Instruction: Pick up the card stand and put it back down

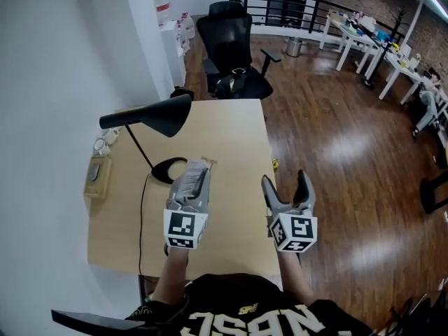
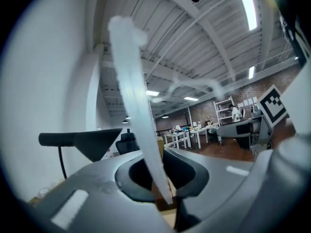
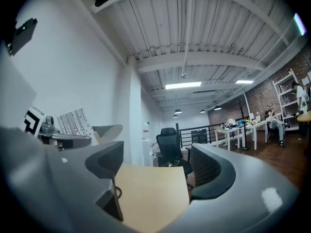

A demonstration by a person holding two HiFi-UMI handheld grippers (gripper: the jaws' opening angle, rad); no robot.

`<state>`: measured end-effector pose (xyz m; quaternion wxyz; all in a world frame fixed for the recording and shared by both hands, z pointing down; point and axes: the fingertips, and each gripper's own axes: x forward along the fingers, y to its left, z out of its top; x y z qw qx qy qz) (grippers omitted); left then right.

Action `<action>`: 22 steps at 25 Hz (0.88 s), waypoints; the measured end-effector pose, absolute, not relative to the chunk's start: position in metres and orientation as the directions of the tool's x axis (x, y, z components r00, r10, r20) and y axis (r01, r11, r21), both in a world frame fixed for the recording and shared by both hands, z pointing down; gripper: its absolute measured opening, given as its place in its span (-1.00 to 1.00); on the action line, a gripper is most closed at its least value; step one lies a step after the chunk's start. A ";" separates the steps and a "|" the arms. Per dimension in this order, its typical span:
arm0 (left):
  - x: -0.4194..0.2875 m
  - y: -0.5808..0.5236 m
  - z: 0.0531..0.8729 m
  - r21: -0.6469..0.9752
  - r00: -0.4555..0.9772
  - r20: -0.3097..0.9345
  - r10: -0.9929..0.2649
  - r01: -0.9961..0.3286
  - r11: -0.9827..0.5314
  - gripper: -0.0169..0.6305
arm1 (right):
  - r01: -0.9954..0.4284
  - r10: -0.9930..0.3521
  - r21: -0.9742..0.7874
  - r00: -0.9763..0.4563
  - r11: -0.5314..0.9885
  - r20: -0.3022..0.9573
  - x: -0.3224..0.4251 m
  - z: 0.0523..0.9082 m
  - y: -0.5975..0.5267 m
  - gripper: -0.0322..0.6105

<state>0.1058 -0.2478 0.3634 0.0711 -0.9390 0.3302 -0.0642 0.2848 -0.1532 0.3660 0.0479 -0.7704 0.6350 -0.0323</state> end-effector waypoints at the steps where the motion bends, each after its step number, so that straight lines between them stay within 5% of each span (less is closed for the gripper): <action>1: 0.096 -0.247 0.362 -0.167 0.758 0.061 -0.650 -0.634 -0.755 -0.81 | -0.977 -0.984 -0.122 0.180 -0.178 -0.012 0.280 0.366 -0.155 0.47; 22: 0.038 -0.232 0.381 -0.114 0.735 0.080 -0.674 -0.665 -0.738 -0.81 | -0.989 -0.999 -0.141 0.045 -0.043 -0.017 0.209 0.377 -0.153 0.36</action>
